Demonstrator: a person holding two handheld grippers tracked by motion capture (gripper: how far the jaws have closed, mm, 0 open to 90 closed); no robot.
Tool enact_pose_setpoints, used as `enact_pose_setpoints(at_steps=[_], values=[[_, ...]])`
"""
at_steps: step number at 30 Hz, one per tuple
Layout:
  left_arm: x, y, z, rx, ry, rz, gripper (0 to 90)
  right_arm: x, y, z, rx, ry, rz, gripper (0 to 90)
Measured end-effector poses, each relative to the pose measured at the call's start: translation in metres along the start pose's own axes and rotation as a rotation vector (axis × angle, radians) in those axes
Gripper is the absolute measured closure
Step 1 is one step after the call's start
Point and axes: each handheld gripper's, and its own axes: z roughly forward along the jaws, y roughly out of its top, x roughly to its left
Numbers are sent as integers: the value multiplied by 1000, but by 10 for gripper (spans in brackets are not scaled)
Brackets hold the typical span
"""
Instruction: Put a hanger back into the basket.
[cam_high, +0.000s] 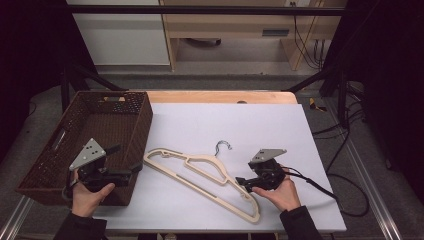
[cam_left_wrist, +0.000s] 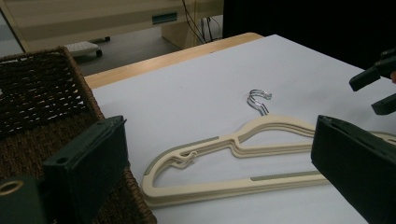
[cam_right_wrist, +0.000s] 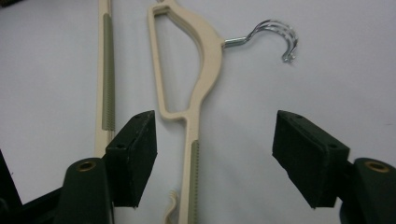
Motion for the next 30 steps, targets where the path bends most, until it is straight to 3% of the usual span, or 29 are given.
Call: enact_pose_setpoints(at_steps=[2,6,9,15,16,24,30], values=[[0,0,0,1,0,1,37,1,0,3,9,6,2,339],[-1,0,2,9,-3,3,37,5,-3,21,88,30,-4,413],[-2,0,2,9,-4,6,37,6,-4,28,115,31,-14,443],[-3,0,4,16,-7,6,38,7,-7,43,174,55,-19,551],[-3,0,4,17,-8,10,38,6,-8,47,203,56,-22,587],[-5,-1,6,24,-10,12,40,7,-9,50,248,58,-21,685],[-6,-1,7,29,-12,19,42,7,-9,50,255,56,17,772]])
